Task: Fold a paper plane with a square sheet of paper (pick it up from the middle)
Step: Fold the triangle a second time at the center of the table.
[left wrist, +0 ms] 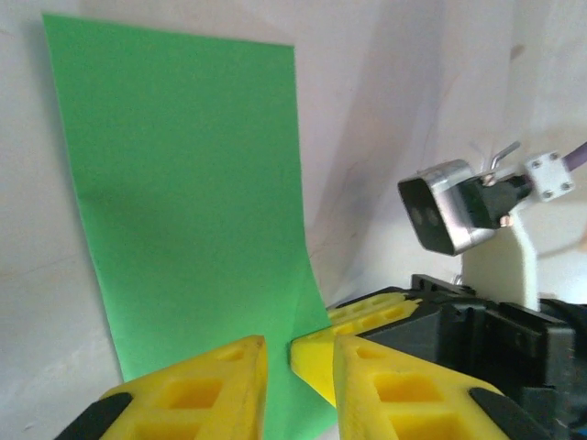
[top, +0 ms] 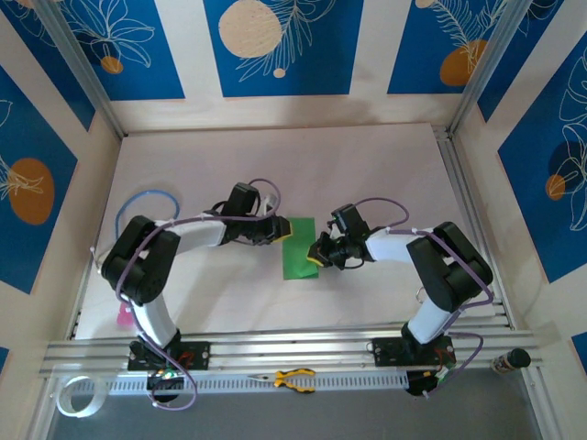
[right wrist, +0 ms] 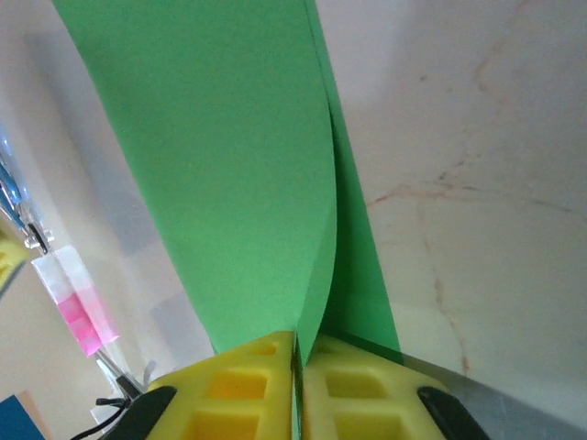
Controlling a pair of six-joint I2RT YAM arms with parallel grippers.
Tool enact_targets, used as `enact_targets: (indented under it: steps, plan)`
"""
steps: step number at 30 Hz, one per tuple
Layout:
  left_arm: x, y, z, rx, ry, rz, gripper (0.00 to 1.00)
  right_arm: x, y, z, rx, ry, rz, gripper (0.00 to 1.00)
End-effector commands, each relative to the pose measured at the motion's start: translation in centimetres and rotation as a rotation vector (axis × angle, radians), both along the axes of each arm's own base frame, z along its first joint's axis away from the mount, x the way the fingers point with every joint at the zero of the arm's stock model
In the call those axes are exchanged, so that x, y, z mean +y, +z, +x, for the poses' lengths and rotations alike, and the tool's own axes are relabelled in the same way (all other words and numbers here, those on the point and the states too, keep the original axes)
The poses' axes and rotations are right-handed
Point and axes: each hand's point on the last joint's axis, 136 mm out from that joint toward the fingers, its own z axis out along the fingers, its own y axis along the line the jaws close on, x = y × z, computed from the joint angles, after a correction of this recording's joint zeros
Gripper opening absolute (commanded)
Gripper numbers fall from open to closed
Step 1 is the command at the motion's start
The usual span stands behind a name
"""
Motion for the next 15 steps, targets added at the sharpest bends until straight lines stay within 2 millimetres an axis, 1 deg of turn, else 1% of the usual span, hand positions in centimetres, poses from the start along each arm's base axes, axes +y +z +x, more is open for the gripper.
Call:
enact_targets:
  steps: [1,6,9,15]
  plan:
    - [-0.7,-1.0,-1.0,0.03,-0.061,0.041,0.25,-0.1,0.5,-0.1,-0.002,0.001,0.015,0.15]
    - [-0.8,-2.7,-2.4,0.062,-0.103,0.098,0.22,0.7,1.6,0.0,-0.042,0.053,0.081,0.22]
    - [-0.8,-3.4,-3.0,0.075,-0.113,0.106,0.21,1.0,2.0,0.1,-0.048,0.07,0.107,0.23]
    - [0.1,-5.1,-3.8,0.095,-0.106,0.161,0.2,1.1,2.4,0.3,-0.058,0.086,0.14,0.23]
